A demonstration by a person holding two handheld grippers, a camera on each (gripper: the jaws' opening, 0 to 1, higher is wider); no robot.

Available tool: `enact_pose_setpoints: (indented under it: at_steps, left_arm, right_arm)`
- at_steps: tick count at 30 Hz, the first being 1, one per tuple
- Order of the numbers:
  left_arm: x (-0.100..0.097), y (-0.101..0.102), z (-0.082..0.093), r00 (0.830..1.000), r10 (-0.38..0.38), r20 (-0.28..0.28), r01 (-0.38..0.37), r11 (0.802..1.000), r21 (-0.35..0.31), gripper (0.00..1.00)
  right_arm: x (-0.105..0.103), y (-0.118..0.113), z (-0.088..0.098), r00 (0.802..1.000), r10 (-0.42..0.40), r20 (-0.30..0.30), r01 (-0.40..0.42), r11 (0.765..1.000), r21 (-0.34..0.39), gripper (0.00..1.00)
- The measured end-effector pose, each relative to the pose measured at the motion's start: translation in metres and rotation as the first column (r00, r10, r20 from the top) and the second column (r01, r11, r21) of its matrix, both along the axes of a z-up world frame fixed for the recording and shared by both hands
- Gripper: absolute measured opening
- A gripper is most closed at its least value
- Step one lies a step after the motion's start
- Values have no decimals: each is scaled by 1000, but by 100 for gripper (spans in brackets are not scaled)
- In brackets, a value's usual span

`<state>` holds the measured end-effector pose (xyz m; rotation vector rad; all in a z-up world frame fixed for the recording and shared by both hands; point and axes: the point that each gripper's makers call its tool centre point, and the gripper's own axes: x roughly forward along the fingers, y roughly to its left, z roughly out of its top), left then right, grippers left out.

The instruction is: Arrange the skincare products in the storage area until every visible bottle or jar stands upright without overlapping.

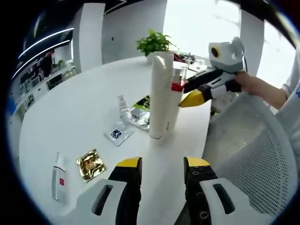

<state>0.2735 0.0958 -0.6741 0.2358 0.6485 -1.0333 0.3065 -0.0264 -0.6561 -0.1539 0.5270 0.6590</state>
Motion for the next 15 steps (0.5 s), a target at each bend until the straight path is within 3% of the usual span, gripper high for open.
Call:
enact_pose_setpoints:
  at_steps: [6,8,13,15]
  left_arm:
    - [3,10,8,999,42,26,-42,999,3,33]
    - [7,18,10,995,92,30,-92,996,6,35]
    - [18,36,21,973,222,60,-220,975,-32,44]
    - [23,44,26,957,281,76,-278,959,-51,44]
  right_arm:
    - [-3,-8,10,999,-37,12,37,999,5,31]
    - [-4,-9,14,999,-44,19,44,999,10,32]
    - [-11,-11,22,997,-68,29,67,997,34,38]
    - [-14,-13,26,996,-81,33,80,996,38,41]
